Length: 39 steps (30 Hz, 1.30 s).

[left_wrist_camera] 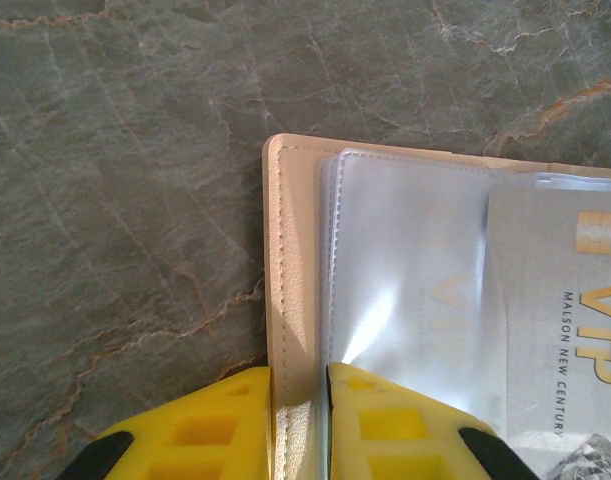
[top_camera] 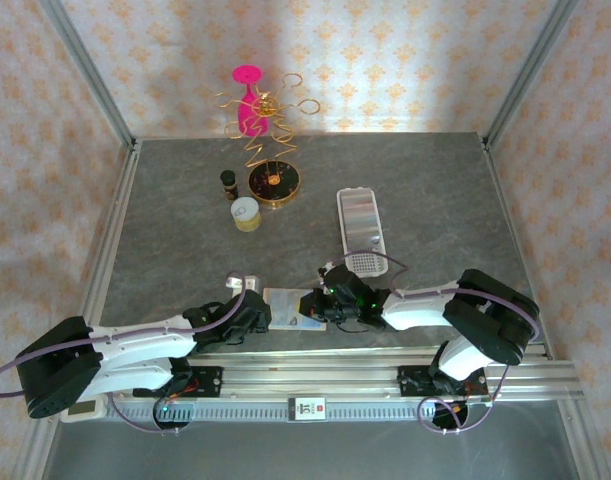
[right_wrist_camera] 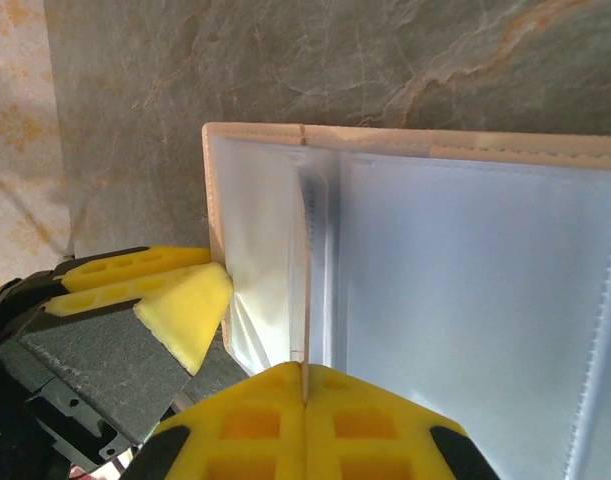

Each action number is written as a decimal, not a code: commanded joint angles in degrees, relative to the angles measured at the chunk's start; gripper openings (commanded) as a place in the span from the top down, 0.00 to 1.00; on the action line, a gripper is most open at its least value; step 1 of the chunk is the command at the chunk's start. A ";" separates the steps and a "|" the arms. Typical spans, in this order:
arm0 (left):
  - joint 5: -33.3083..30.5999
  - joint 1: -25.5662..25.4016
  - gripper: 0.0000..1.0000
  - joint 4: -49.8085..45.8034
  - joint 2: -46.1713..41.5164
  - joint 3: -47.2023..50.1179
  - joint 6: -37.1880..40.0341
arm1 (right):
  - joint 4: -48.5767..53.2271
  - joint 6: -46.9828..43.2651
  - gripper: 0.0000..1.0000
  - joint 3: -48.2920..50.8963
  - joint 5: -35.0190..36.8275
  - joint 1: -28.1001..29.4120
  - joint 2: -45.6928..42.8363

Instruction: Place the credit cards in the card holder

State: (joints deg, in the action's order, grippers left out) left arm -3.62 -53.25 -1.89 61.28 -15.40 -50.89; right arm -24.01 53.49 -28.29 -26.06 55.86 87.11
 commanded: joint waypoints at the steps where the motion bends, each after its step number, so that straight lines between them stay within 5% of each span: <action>1: 1.42 -0.47 0.82 -0.66 0.49 0.76 -0.08 | 2.96 2.84 1.00 -0.76 2.18 0.55 -0.26; 27: 2.04 -0.44 0.83 0.48 -0.96 2.07 -0.43 | 5.05 1.69 1.00 -5.07 0.76 1.50 3.17; 39: 1.62 -0.48 0.82 0.62 -2.04 2.74 -0.71 | 15.89 -1.82 0.91 -7.29 7.52 1.53 0.34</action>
State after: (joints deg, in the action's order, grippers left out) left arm -3.31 -53.25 -0.58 59.51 -13.76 -51.11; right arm -13.26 52.86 -34.85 -22.15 57.08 88.73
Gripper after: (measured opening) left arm 0.176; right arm 0.087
